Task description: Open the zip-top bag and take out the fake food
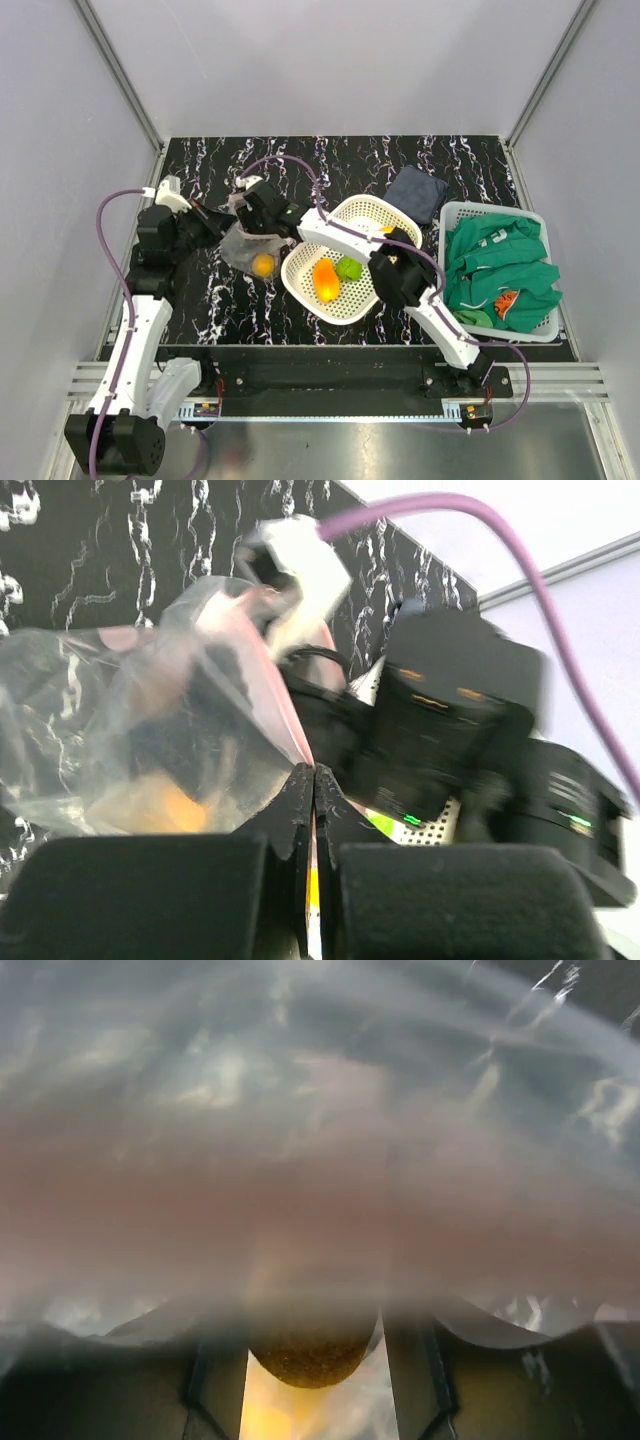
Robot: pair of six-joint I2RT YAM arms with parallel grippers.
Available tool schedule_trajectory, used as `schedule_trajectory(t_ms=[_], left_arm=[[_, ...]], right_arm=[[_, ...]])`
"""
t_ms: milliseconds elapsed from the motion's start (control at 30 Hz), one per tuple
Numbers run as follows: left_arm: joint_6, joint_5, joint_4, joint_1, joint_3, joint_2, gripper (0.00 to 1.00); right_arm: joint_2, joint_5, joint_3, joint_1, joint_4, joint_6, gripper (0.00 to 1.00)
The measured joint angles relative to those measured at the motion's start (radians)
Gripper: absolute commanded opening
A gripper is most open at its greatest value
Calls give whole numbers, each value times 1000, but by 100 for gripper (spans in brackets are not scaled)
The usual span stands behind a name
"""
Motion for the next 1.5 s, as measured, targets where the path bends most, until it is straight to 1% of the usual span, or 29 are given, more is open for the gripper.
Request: schedule_trajectory(t_ms=[333, 567, 700, 800, 867, 1000, 1133, 1233, 1300, 1333, 1367, 1400, 1500], left_arm=[[53, -43, -20, 0, 68, 1, 0], [77, -49, -55, 0, 93, 1, 0], [87, -48, -65, 0, 108, 1, 0], [92, -48, -69, 0, 118, 0, 0], [92, -47, -69, 0, 122, 0, 0], [92, -43, -70, 0, 131, 3, 0], [92, -42, -69, 0, 143, 6, 0], [92, -39, -68, 0, 148, 8, 0], [92, -39, -68, 0, 148, 9, 0], [92, -39, -68, 0, 148, 9, 0], [92, -38, -68, 0, 148, 9, 0], [92, -37, -68, 0, 148, 9, 0], [92, -32, -68, 0, 148, 9, 0]], right_arm=[[-334, -68, -160, 0, 43, 40, 40], [-525, -84, -244, 0, 69, 56, 40], [-679, -15, -391, 0, 82, 53, 41], [-801, 82, -548, -2, 90, 45, 42], [-864, 133, -657, -11, 98, 47, 45], [-906, 166, -831, -108, 88, 67, 48], [-872, 167, -934, -250, 35, 89, 53], [-830, 173, -946, -295, -5, 90, 59], [-801, 174, -946, -299, -18, 86, 67], [-785, 174, -944, -298, -24, 84, 73], [-768, 174, -941, -298, -32, 83, 88], [-750, 174, -940, -298, -37, 81, 92], [-708, 171, -930, -298, -61, 72, 97]])
